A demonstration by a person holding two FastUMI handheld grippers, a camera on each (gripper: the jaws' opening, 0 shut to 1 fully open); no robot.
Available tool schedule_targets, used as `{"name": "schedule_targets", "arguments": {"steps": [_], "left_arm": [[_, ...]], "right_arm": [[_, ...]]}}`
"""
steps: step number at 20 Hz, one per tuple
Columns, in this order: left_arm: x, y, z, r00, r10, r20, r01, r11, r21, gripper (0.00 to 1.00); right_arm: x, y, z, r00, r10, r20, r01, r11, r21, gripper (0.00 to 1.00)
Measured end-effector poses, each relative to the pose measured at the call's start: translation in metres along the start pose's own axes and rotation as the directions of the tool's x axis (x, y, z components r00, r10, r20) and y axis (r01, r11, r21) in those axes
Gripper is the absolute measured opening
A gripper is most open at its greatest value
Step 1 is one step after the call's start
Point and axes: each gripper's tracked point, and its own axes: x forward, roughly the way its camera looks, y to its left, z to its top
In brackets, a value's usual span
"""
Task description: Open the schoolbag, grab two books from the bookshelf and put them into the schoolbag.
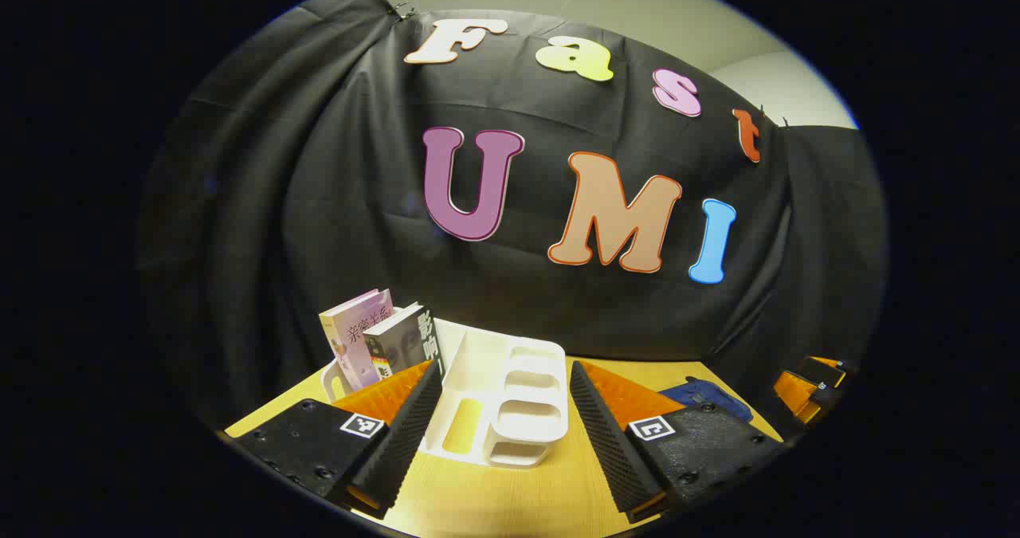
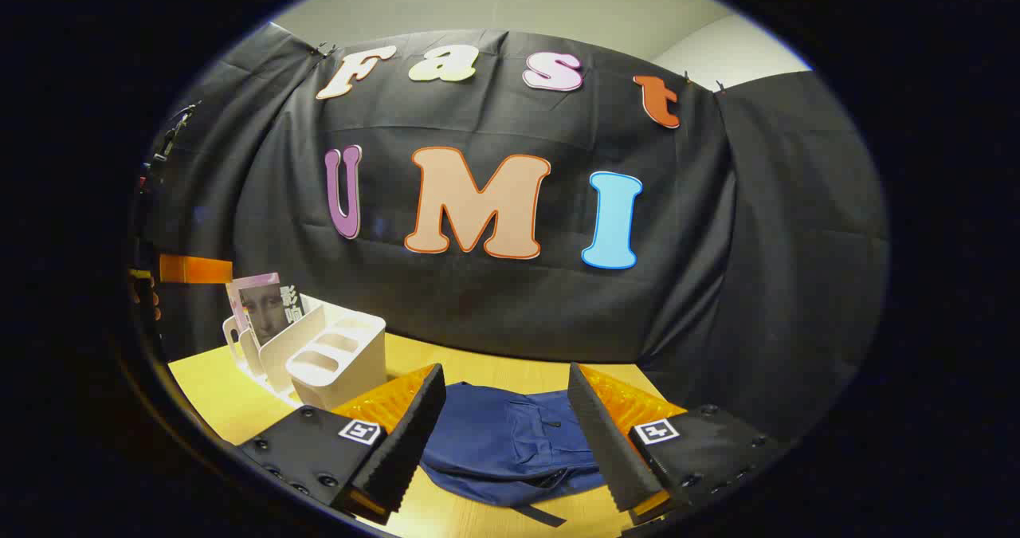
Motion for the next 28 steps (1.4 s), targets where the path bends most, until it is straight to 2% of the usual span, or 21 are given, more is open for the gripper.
{"name": "schedule_targets", "arguments": {"steps": [1,13,14,15,18,20,22,23,24,27,28], "left_arm": [[0.001,0.002,-0.001,1.000,0.008,-0.002,-0.008,1.000,0.004,0.95],[0.002,0.011,-0.003,1.000,0.021,-0.020,-0.020,0.999,0.029,0.95],[0.002,0.013,-0.004,1.000,0.021,-0.023,-0.021,0.999,0.028,0.92],[0.002,0.014,-0.005,0.999,0.024,-0.026,-0.023,0.999,0.030,0.95],[0.002,0.017,-0.007,0.999,0.032,-0.035,-0.031,0.999,0.042,0.95],[0.001,0.019,-0.007,0.999,0.038,-0.036,-0.037,0.998,0.047,0.95],[0.000,0.023,-0.007,0.998,0.056,-0.034,-0.053,0.996,0.079,0.95],[-0.001,0.023,-0.007,0.998,0.058,-0.033,-0.055,0.994,0.091,0.95],[-0.001,0.024,-0.008,0.997,0.062,-0.034,-0.058,0.993,0.101,0.92],[-0.004,0.025,-0.007,0.997,0.070,-0.035,-0.066,0.992,0.109,0.95],[-0.005,0.027,-0.009,0.997,0.075,-0.035,-0.071,0.991,0.109,0.95]], "right_arm": [[0.000,0.001,0.000,1.000,0.002,0.000,-0.002,1.000,0.003,0.97],[0.012,0.006,-0.009,1.000,-0.010,-0.018,0.010,1.000,-0.009,0.97],[0.012,0.005,-0.012,1.000,-0.012,-0.022,0.012,1.000,-0.019,0.97],[0.012,0.004,-0.015,1.000,-0.017,-0.020,0.017,0.999,-0.036,0.97],[0.010,-0.001,-0.028,0.999,-0.041,-0.024,0.037,0.991,-0.130,0.97],[0.008,-0.002,-0.043,0.998,-0.050,-0.033,0.041,0.975,-0.217,0.97],[0.003,0.009,-0.080,0.997,-0.019,-0.079,-0.010,0.937,-0.351,0.96],[-0.001,0.011,-0.087,0.996,-0.017,-0.089,-0.018,0.923,-0.385,0.94],[0.004,0.014,-0.098,0.995,-0.012,-0.096,-0.029,0.909,-0.416,0.98],[0.007,0.019,-0.128,0.991,-0.012,-0.132,-0.057,0.861,-0.506,0.98],[0.008,0.020,-0.138,0.991,-0.015,-0.136,-0.060,0.846,-0.531,0.92]]}}
